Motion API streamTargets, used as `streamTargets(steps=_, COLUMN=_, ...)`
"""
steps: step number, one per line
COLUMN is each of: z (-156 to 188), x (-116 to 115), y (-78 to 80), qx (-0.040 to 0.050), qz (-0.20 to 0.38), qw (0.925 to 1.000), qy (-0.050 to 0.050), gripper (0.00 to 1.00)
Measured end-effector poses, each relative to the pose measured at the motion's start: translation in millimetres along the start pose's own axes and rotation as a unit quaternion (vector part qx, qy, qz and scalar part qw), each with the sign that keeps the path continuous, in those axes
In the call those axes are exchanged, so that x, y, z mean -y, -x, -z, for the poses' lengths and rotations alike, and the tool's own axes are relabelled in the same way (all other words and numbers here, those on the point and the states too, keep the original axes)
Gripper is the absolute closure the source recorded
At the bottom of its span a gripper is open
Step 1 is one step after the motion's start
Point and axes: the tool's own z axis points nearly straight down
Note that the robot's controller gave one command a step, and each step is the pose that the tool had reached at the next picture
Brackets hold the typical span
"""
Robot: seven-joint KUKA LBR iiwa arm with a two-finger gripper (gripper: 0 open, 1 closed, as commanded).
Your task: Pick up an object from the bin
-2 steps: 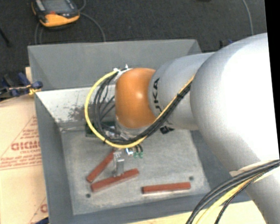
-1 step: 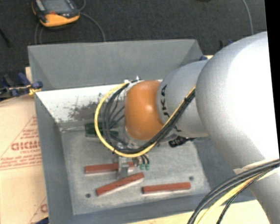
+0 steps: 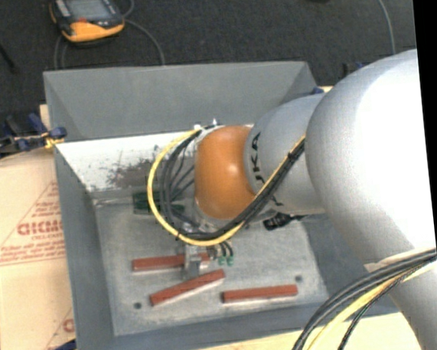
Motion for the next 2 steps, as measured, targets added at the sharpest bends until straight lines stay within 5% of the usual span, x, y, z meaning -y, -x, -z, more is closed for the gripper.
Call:
streamTargets(steps=1, z=49, x=-3, y=-10.1, qx=-0.0045, qz=0.007, qw=1.0000, qy=-0.001, gripper=1.00)
streamTargets(steps=2, z=106, x=-16, y=18.3, qx=-0.0005, qz=-0.001, qw=1.0000, qy=0.000, gripper=1.00)
